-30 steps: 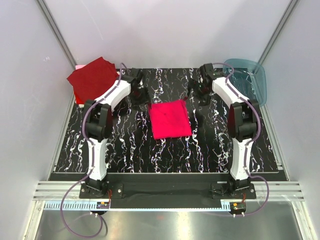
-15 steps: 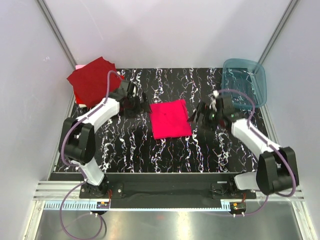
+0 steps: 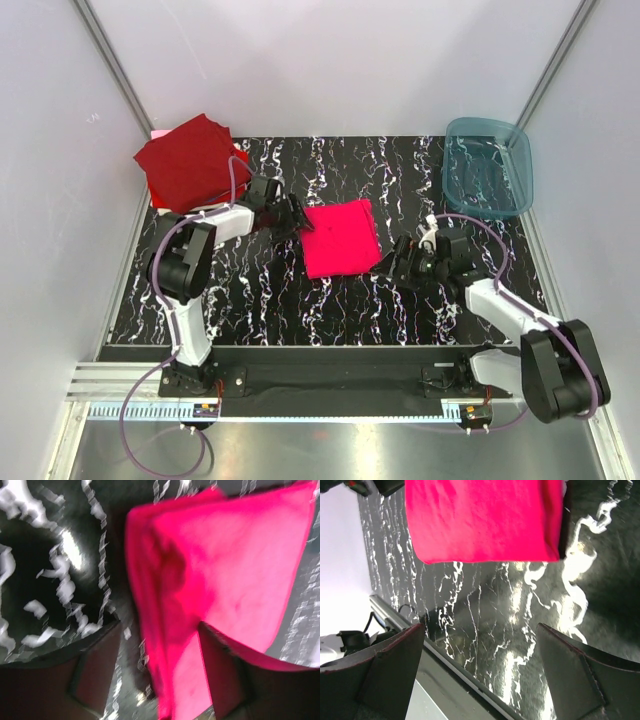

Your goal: Fold and stack the t-shirts

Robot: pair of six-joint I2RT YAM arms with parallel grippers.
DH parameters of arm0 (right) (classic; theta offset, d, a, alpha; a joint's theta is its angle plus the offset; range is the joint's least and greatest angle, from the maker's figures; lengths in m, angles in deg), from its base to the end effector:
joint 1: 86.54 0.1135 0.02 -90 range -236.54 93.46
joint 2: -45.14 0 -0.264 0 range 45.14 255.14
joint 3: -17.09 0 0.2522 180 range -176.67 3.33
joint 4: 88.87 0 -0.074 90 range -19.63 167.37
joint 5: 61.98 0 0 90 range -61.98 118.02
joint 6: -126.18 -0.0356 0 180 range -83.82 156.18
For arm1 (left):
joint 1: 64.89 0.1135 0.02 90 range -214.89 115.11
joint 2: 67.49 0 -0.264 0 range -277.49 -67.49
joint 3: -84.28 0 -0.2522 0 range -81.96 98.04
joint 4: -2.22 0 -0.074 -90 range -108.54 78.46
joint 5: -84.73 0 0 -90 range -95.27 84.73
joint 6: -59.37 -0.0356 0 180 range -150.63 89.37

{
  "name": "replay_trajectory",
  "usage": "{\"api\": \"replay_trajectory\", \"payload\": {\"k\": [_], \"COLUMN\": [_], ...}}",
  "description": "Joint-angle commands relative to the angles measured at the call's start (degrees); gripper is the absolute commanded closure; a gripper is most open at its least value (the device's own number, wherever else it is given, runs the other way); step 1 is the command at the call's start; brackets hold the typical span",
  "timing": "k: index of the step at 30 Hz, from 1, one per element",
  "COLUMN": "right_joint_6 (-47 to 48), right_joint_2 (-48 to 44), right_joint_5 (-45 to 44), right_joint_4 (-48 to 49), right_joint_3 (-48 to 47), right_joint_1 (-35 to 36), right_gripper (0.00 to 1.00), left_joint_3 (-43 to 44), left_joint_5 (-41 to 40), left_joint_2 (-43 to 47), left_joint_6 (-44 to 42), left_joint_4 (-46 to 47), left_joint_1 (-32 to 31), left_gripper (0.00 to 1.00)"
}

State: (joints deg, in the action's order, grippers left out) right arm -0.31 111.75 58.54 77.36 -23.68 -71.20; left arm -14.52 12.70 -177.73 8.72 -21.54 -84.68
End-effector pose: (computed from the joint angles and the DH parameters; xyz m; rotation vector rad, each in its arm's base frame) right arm 0.2101 0.0764 0.1791 0.1352 2.3737 1.0635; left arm 0.3699 -0.1448 0.1529 -0.3071 2.6011 -0.7941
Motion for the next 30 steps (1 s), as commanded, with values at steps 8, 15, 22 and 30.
{"api": "replay_trajectory", "payload": {"k": [8,15,22,30], "right_joint_6": [-0.51,-0.86,-3.41,-3.32], "right_joint_2": [7.04,4.24,-9.72,-8.78], "right_joint_5": [4.19,3.14,-6.17,-6.09], "right_joint_4": [7.39,8.01,4.23,4.05], "right_joint_3": [-1.65,0.28,4.85,4.59], "right_joint_1": [0.22,0.31,0.14,0.14], "right_gripper": [0.0,0.0,0.0,0.0], "left_joint_3": [-3.29,-0.03,9.27,13.77], "left_joint_5": [2.41,5.31,1.98,1.09], "left_joint_2": [-8.5,-7.55,0.1,4.5], "left_joint_6": [11.63,10.57,1.7,-1.82], "left_joint_4": [17.48,19.23,2.46,-8.19], "left_joint_1": [-4.2,-5.7,-4.64,-2.27], "left_gripper": [0.69,1.0,1.0,1.0]}}
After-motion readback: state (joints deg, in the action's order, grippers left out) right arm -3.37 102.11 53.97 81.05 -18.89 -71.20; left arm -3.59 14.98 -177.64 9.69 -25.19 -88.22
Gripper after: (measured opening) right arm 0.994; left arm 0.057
